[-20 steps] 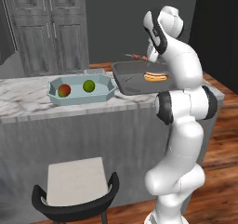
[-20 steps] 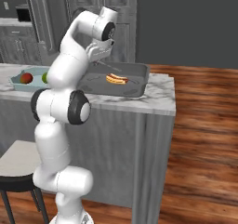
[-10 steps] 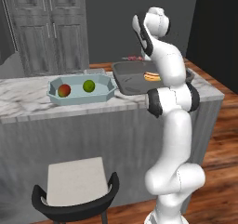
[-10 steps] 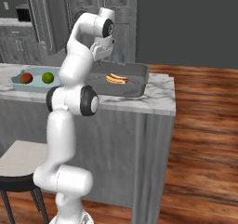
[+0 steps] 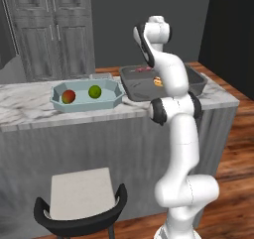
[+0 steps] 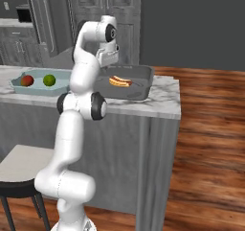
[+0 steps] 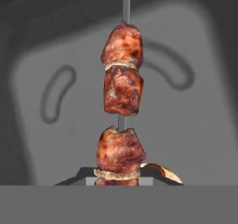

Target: Place the cold items (mango and lime) from the fridge in one tupperware on the dining counter. Place the warm items (hot dog and kebab skewer) in the stove area in another tupperware.

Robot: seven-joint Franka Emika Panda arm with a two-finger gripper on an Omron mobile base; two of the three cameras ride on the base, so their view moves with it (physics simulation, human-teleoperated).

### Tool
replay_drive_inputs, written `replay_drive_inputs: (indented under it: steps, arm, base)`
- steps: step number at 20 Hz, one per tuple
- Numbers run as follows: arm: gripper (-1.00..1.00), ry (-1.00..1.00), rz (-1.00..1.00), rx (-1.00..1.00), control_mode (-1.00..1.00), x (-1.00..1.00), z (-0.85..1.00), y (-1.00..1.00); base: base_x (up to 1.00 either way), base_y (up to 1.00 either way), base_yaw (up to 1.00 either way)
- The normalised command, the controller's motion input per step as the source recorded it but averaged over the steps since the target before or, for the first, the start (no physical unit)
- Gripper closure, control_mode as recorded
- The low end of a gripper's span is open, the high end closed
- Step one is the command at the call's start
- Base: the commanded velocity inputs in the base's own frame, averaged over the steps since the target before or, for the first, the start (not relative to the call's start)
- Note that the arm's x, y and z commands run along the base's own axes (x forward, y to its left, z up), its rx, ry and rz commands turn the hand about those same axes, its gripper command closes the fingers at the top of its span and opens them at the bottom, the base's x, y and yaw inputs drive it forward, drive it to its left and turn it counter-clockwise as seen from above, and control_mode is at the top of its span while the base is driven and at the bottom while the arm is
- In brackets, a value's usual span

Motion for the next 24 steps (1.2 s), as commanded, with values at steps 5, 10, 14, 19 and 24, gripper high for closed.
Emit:
replay_drive_inputs:
  steps: [5,10,14,19,24]
  arm:
    - [1.00,0.08,0.00,-0.10,-1.00,0.18,-0.38,0.00]
    - [1.00,0.07,0.00,-0.01,-1.00,-0.03,-0.11,0.00]
    - [1.00,0.13,-0.01,0.00,-1.00,-0.06,-0.19,0.01]
    - [1.00,0.14,-0.01,0.00,-1.00,0.00,-0.29,0.01]
    - [1.00,0.06,0.00,0.00,-1.00,0.00,-0.17,0.01]
  base:
    - [0.00,0.00,0.00]
    - [0.00,0.00,0.00]
    - [0.00,0.00,0.00]
    - [0.00,0.00,0.00]
    - [0.00,0.00,0.00]
